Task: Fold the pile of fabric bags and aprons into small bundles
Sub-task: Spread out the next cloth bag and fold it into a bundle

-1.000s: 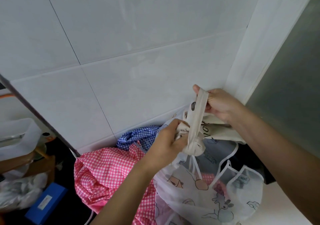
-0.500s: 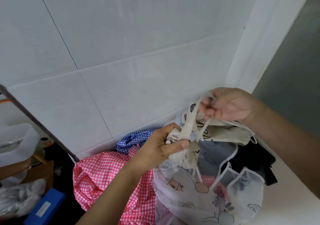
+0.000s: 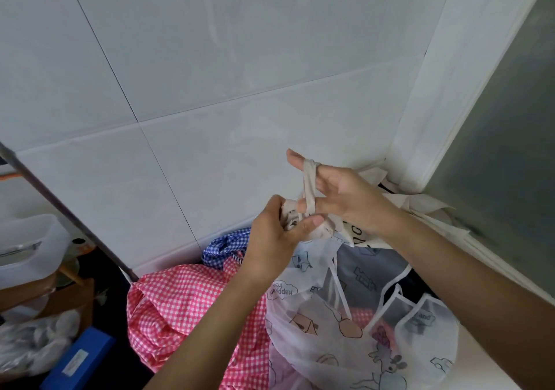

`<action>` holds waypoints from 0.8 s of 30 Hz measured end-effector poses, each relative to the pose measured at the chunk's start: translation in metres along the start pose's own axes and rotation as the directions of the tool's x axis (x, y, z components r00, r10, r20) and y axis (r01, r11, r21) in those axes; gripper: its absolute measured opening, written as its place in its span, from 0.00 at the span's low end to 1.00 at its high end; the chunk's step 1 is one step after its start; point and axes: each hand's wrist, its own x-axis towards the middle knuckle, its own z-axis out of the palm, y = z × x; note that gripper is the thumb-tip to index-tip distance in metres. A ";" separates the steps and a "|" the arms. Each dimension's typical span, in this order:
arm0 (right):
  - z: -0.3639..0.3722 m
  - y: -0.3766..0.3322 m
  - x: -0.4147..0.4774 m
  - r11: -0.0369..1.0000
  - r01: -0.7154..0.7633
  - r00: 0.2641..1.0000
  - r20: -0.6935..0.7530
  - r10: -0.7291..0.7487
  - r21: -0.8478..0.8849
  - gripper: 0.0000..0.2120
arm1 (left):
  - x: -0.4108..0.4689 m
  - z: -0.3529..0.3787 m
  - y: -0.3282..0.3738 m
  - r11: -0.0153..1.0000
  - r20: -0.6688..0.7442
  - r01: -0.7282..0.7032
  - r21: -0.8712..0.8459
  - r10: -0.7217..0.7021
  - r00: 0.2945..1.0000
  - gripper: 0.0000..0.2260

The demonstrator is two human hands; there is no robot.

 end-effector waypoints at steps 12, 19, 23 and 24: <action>0.006 -0.010 -0.020 1.000 0.022 0.988 -0.153 -0.023 -0.008 0.10 | -0.009 0.008 0.009 0.971 0.200 -0.031 -0.235 0.080 0.976 0.25; 0.017 0.003 -0.017 0.995 0.075 0.687 -0.727 -0.007 0.061 0.15 | -0.007 0.009 0.018 0.994 0.004 -0.080 -0.068 0.081 0.997 0.16; -0.012 0.004 -0.017 0.983 0.130 0.565 -0.824 0.034 0.129 0.16 | -0.007 0.000 0.030 0.975 0.124 -0.064 -0.212 0.091 0.988 0.15; -0.017 0.007 -0.018 0.966 0.151 0.639 -0.766 0.067 0.211 0.11 | -0.007 -0.003 0.032 0.956 0.178 -0.051 -0.288 0.106 0.978 0.16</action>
